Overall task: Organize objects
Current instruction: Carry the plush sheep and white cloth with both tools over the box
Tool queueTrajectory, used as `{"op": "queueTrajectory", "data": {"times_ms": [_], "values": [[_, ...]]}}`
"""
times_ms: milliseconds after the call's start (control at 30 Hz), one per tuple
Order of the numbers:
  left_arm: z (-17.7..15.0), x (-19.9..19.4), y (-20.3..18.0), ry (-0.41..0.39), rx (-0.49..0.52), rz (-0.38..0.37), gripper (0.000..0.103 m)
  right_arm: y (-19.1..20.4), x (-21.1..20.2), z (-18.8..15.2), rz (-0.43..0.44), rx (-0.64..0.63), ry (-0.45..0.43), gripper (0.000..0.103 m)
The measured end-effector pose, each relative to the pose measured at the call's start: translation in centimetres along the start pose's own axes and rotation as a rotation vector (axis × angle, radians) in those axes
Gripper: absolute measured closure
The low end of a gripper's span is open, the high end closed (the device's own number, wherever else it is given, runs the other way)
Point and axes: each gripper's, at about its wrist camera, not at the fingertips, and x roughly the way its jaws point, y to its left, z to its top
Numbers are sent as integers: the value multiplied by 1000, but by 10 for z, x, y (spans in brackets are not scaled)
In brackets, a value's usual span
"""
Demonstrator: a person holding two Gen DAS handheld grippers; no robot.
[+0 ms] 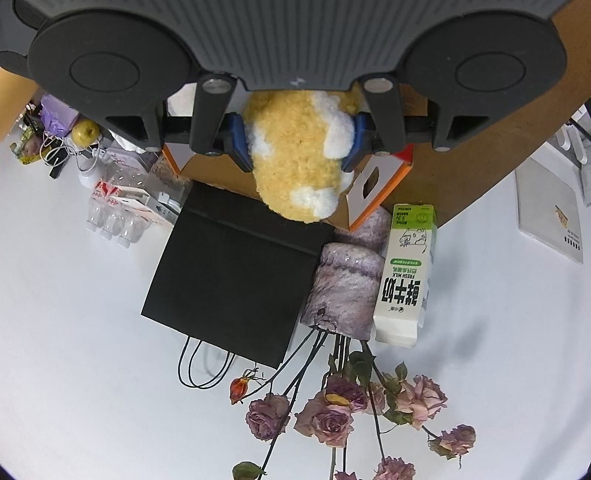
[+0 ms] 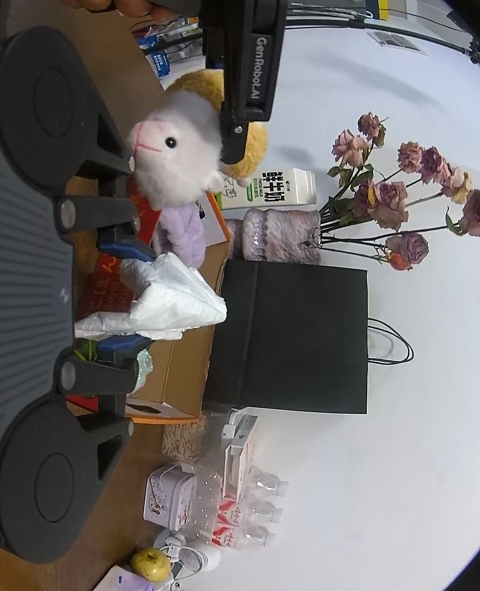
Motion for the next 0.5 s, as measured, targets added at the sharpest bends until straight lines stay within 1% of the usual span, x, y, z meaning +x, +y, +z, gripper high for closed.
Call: {"op": "queueTrajectory", "data": {"times_ms": [500], "values": [[19,47,-3,-20,12,3,51,-15,44,15,-2,15,-1,64]]}}
